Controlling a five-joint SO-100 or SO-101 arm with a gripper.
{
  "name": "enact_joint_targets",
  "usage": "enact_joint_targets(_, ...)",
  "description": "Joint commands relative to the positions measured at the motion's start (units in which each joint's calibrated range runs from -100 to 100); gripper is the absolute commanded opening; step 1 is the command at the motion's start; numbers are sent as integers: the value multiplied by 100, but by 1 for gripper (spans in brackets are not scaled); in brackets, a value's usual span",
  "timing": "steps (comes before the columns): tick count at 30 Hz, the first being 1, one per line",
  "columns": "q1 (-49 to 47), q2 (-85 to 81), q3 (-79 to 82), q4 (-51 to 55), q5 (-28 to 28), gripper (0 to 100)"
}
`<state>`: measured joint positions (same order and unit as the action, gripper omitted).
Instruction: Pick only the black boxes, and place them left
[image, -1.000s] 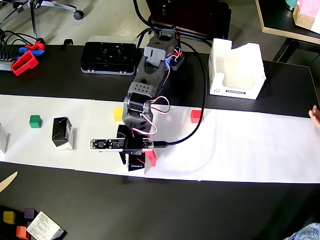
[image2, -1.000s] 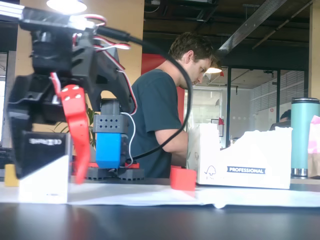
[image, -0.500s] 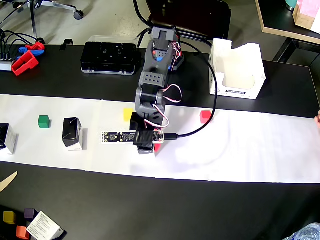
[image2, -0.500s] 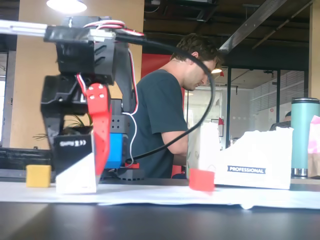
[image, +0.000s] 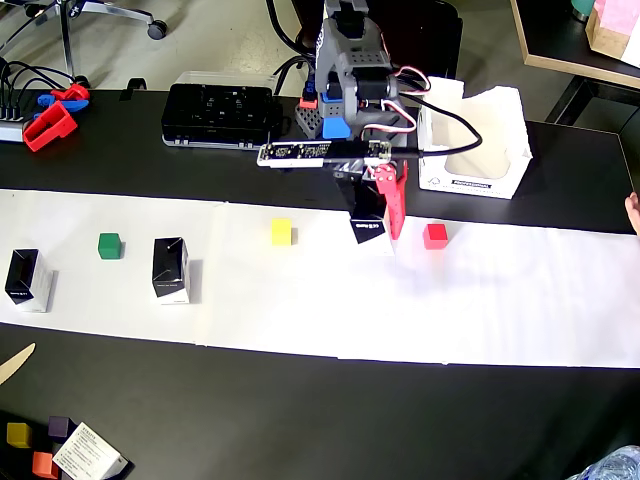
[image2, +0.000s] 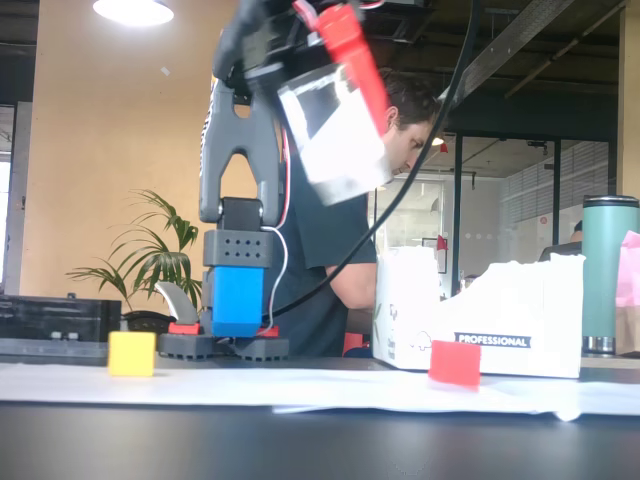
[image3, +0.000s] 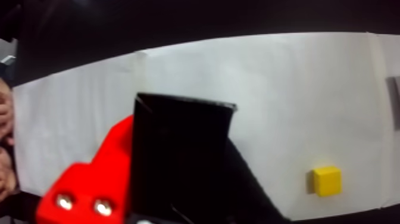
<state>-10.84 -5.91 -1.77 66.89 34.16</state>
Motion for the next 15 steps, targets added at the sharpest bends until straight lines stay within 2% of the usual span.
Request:
enact_joint_targets(1,-696,-1065,-151,-76,-564,10)
enact_joint_targets(6,-1622,-1389,-160,12,-927,9)
enact_joint_targets(15,-3970,-2147,-160,1483,-1390,9)
